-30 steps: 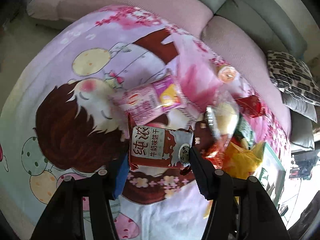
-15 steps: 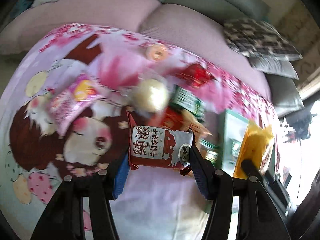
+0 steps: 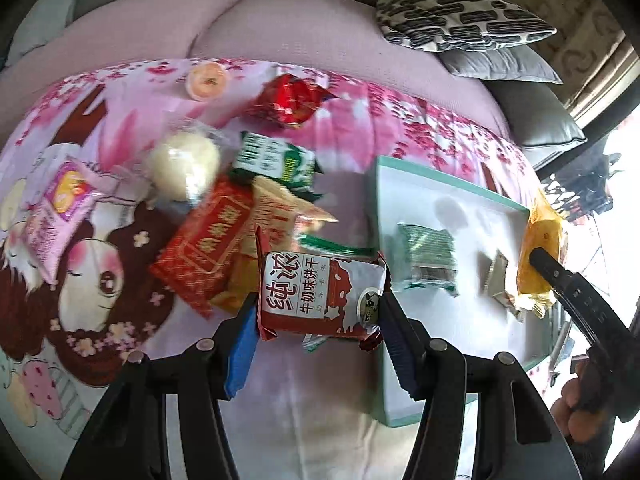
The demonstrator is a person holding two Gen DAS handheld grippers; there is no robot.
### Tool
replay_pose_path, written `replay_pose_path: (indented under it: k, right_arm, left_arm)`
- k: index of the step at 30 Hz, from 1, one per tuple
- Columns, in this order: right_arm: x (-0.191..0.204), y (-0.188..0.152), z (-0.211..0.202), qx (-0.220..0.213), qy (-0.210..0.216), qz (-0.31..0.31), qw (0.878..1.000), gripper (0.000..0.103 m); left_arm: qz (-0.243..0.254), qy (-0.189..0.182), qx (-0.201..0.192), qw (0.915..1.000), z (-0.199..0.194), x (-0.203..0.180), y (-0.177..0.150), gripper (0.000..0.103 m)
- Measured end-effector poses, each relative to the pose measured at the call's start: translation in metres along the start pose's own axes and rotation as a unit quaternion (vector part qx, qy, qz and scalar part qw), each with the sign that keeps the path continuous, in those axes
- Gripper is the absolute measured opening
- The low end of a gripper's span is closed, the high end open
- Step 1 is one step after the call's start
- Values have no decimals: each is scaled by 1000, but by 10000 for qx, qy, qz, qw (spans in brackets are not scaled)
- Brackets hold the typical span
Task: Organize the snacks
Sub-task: 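Carry both snacks into the tray and open both tools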
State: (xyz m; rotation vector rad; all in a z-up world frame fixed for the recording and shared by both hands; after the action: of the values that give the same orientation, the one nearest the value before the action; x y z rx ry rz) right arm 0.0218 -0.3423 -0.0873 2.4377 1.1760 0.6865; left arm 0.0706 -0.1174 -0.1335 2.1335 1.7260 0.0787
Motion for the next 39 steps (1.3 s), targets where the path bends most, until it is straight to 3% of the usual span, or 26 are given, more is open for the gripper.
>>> replay_pose_path:
  k: [3,7,11,14,20,27,31,34,36,39]
  right_arm:
    - [-25,8,4,-66,-187,145,9997,43]
    - [-46,18,14,-127,-42,419,9990,43]
    - [-63,24,22,-243,-61,568,9981,43]
    - [-75,22,26,-210,-30,770,9968,43]
    - [-88,22,32,-216,-47,954,9952,43]
    - [-83,22,35,-176,1,888,9959,43]
    - [-76,24,32,-189,-102,670,9975,44]
    - [-74,24,30,-153,-166,602,9979,54]
    - [-72,23,28,-95,-141,589,9981,55]
    - [-68,19,24,-12,-167,555,9983,66]
  left_arm:
    - [157,110,-7,9998,3,-12,4,60]
    - [366,-8,59,9993,9,-40,12,60]
    - [772,-1,-125,9969,13,-82,29,60]
    - [1004,-113,-57,9949,26,-113,37,60]
    - [1231,0,-66,9924,56,-152,51,60]
    - [1200,92,25,9927,80,-158,51,60]
    - [1091,69,28,9940,74,-154,51,77]
    - [1082,86,-111,9940,59,-148,53,78]
    - [1083,193,-211,9937,49,-143,54,81]
    - [1003,393,-258,9938,40,-130,52,89]
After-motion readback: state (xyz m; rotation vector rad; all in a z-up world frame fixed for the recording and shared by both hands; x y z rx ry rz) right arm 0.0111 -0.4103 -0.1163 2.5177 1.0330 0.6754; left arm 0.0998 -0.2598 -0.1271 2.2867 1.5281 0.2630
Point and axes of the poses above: each gripper's, at about its wrist camera, not at the fingertips, and z roughly the way its jaws point, x to its left, y to its top, the point moved 8 cm from there along z, roughly the way its jaws point, and after that the axes turned 6 degrees about y, right-handed, at the moved point
